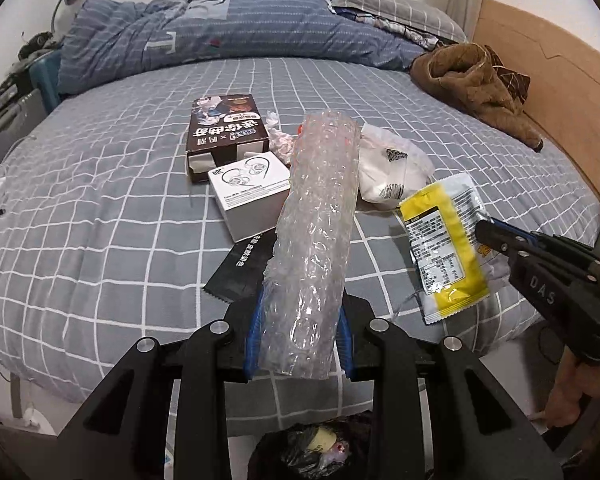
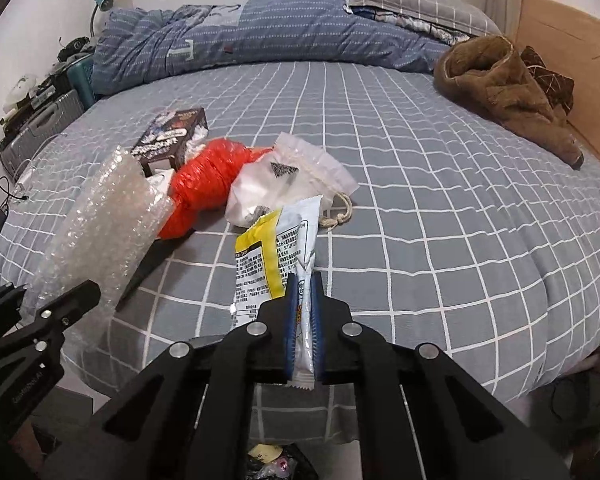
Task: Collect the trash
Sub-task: 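Carry the bubble wrap and yellow wrapper in both tools over the trash bin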
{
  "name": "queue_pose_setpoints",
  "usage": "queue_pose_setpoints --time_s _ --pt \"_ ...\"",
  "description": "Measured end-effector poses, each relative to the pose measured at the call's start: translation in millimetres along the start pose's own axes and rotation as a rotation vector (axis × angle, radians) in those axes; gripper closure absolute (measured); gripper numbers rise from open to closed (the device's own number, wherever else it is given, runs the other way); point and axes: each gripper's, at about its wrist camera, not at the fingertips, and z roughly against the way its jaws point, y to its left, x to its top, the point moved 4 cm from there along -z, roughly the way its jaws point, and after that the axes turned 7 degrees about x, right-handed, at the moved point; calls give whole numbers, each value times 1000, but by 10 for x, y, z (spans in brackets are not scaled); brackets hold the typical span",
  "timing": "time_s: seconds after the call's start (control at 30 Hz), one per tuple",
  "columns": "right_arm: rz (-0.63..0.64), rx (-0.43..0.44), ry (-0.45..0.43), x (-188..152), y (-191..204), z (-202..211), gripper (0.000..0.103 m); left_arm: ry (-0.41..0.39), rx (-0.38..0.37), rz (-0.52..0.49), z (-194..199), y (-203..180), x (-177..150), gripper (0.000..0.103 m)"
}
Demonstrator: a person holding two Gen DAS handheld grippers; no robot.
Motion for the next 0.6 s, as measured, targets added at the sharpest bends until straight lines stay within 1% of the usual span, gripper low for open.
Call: queue_pose_setpoints --time_s 0.3,0.6 --pt "35 -20 -26 -103 105 222 98 -6 1 6 145 38 -114 74" --pt "34 -30 -49 -179 122 427 99 -12 5 12 355 69 -273 74"
